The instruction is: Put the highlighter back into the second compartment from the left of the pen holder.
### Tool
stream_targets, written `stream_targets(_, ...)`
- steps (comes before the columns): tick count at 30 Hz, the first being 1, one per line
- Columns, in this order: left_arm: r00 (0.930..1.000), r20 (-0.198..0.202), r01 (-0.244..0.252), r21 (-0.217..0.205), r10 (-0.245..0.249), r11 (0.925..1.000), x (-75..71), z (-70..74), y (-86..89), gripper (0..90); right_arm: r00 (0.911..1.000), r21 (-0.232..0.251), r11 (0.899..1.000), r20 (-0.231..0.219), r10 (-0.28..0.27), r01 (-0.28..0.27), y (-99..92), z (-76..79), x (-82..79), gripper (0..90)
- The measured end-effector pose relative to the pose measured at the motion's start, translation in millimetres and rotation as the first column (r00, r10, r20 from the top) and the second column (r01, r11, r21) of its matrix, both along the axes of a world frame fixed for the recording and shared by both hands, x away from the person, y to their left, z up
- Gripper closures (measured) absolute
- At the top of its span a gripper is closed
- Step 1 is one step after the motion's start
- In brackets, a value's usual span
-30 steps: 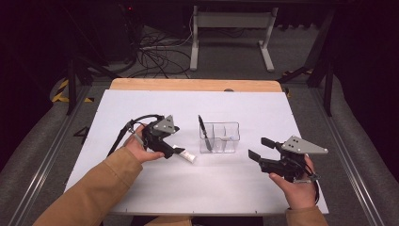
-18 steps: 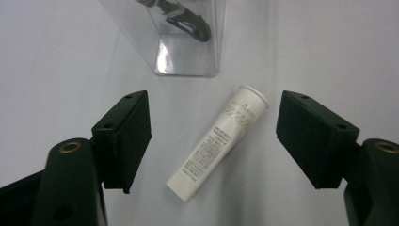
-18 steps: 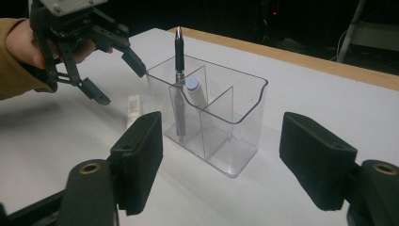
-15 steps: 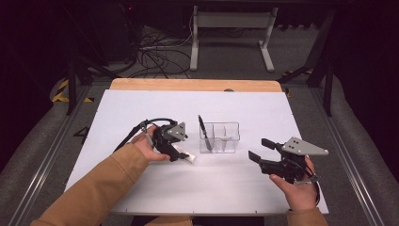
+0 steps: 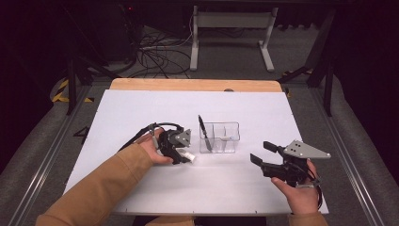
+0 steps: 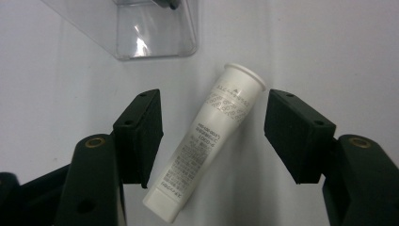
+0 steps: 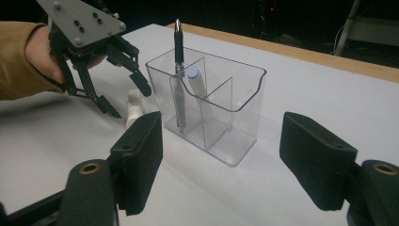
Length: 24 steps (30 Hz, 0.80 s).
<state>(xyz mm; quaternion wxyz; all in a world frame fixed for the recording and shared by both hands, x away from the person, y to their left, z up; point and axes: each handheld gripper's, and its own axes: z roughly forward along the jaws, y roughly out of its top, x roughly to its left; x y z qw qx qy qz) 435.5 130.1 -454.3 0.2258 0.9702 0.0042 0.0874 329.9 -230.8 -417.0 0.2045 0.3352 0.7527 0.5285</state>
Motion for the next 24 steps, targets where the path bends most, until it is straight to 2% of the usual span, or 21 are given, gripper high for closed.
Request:
stream_targets(8,0.9996,-0.001,0.028,0.049,-0.028,0.9984,1.9,-10.8,-6.5,45.6,1.0000,-0.001,1.000,-0.004,-0.003,0.003,-1.0,-1.3,-2.1,31.0)
stream_targets(15,0.9988,-0.011,0.048,0.060,-0.048,0.9970,1.5,-9.7,-7.5,52.2,1.0000,-0.006,1.000,-0.005,0.003,-0.003,-0.5,-1.8,-1.8,31.1)
stream_targets(20,0.9955,-0.010,0.094,0.081,-0.094,0.9923,-2.1,-8.8,-9.9,65.4,0.9999,-0.003,1.000,-0.014,0.005,-0.005,0.5,-2.5,-1.4,31.1)
stream_targets(24,0.9948,-0.004,0.102,0.097,-0.102,0.9900,-3.1,-7.9,-12.4,67.2,0.9999,-0.002,1.000,-0.014,0.004,-0.005,0.2,-2.4,-1.5,31.1)
